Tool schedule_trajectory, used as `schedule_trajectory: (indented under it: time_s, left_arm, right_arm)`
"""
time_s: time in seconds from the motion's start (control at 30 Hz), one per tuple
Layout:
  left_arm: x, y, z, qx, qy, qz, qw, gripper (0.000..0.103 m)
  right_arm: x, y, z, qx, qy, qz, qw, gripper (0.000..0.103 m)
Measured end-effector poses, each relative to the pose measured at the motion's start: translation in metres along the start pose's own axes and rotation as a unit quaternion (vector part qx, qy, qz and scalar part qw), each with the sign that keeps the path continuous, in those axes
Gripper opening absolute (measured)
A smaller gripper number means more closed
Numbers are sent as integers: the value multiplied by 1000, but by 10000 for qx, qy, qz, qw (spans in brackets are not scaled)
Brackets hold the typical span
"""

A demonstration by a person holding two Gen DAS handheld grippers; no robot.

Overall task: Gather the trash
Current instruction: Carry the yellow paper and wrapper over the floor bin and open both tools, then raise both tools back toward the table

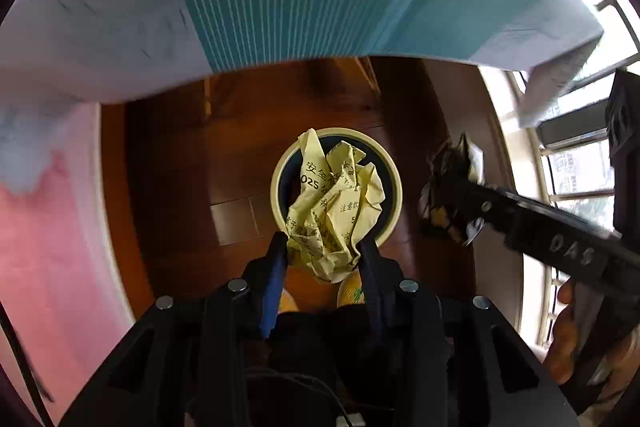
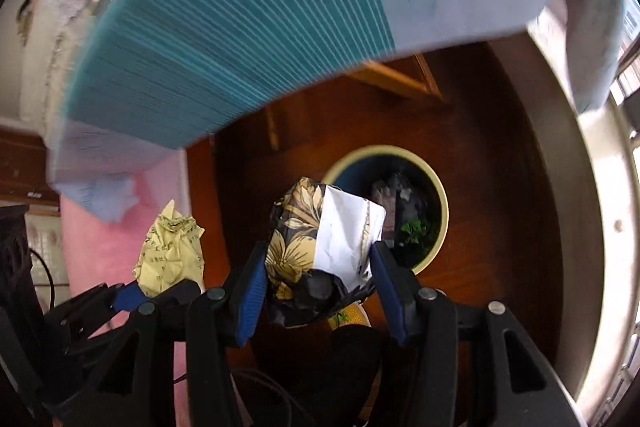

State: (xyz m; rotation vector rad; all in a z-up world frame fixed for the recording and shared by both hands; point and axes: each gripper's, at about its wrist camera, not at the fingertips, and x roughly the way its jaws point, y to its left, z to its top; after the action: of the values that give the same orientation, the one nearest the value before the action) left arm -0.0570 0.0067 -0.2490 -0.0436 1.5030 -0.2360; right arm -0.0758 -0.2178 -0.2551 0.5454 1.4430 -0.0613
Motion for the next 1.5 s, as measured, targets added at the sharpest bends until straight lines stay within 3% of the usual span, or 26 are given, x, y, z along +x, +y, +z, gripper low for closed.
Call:
schedule_trajectory:
  time_s: [0.3,0.4,0.43,0.47,0.57,0.67,1.03,1.5]
  left_arm:
    - [93,16,13,-501,-26,-118,9987,37]
    - [114,17,13,-550,8,-36,9985,55]
    - [118,18,12,-578,-11,12,9983,69]
    - [121,20,11,-615,-26,36,9981,76]
    - [127,27,13,-692,5,58,9976,77]
    - [125,34,9,-758,-4,76,9971,79]
    - [81,37,8,-795,-239,14,9965,80]
    - [-28,2,-1,-433,-803,34,9958,80]
  right_arm:
    - [106,-24,12,-172,466,-317,9983,54]
    - [134,-30,18,-242,625,-408,9969,55]
    - [141,-32,19,-232,656,-455,9965,57]
    - [145,-33,21,-217,678,-496,9962,63]
    - [157,-37,25,-171,708,-519,9960,77]
    - [160,-35,26,-182,761,-623,9950,78]
    - [131,-17,27,-242,656,-634,9955,79]
    - [23,11,20,-182,-63,-567,9982,79]
